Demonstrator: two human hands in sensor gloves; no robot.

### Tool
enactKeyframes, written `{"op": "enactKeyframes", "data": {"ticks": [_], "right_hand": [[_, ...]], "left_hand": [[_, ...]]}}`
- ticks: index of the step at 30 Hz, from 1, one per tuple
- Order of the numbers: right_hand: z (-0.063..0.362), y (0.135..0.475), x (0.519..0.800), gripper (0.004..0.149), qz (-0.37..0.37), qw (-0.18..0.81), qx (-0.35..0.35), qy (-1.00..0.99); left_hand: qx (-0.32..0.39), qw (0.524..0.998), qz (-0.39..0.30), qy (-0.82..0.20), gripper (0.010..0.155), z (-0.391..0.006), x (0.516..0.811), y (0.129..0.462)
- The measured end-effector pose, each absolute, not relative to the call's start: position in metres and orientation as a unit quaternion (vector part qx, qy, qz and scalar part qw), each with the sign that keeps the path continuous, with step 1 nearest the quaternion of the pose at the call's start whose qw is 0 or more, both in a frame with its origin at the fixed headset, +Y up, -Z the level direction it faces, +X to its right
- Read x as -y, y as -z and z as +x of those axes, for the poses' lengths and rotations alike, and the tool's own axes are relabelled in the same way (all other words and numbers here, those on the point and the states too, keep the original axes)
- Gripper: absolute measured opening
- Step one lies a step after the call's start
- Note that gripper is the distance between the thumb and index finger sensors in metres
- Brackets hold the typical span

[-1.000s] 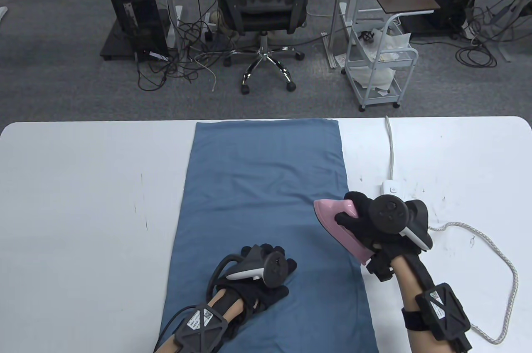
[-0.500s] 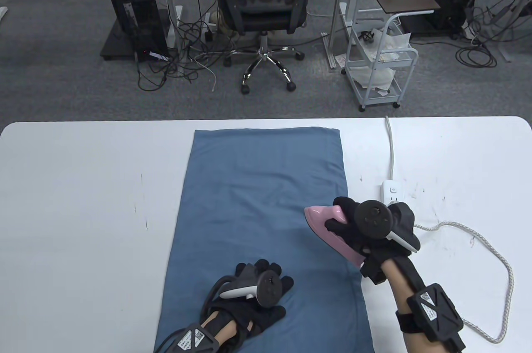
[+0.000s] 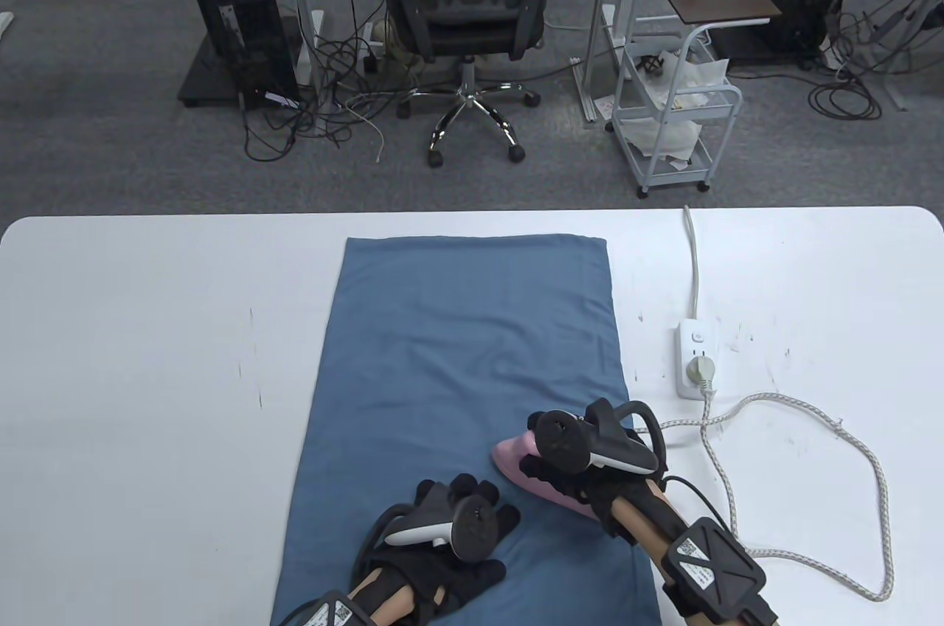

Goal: Iron pillowcase with electric iron on table

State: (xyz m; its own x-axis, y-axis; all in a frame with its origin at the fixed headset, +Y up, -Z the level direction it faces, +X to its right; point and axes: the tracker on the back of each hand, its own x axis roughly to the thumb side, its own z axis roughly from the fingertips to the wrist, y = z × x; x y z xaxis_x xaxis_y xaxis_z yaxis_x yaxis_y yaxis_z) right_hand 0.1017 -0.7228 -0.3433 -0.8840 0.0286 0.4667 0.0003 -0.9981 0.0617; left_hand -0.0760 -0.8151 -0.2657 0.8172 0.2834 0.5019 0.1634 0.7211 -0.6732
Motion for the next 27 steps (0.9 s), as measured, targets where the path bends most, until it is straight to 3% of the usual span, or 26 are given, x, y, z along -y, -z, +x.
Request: {"op": "enactKeyframes", "data": {"ticks": [4, 10, 15, 19, 23, 27], "right_hand": [[0.106, 0.354, 0.724, 0.065, 0.209, -0.007, -0.021, -0.978], [0.127, 0.419, 0.725, 0.066, 0.089, -0.017, -0.016, -0.996], [0.137, 0.45, 0.723, 0.066, 0.027, 0.003, -0.03, -0.999], [0.131, 0.441, 0.717, 0.065, 0.059, 0.012, -0.032, -0.998], [0.112, 0.404, 0.71, 0.065, 0.128, 0.059, -0.027, -0.99], [0.09, 0.372, 0.715, 0.065, 0.195, 0.036, -0.04, -0.979]], "left_hand": [[0.3, 0.878, -0.373, -0.033, 0.073, -0.076, 0.815, 0.266], [0.3, 0.877, -0.373, -0.033, 0.073, -0.076, 0.815, 0.265], [0.3, 0.877, -0.373, -0.032, 0.073, -0.076, 0.815, 0.265], [0.3, 0.877, -0.373, -0.033, 0.073, -0.076, 0.815, 0.265], [0.3, 0.877, -0.373, -0.033, 0.073, -0.076, 0.815, 0.265], [0.3, 0.877, -0.373, -0.033, 0.073, -0.076, 0.815, 0.265]]}}
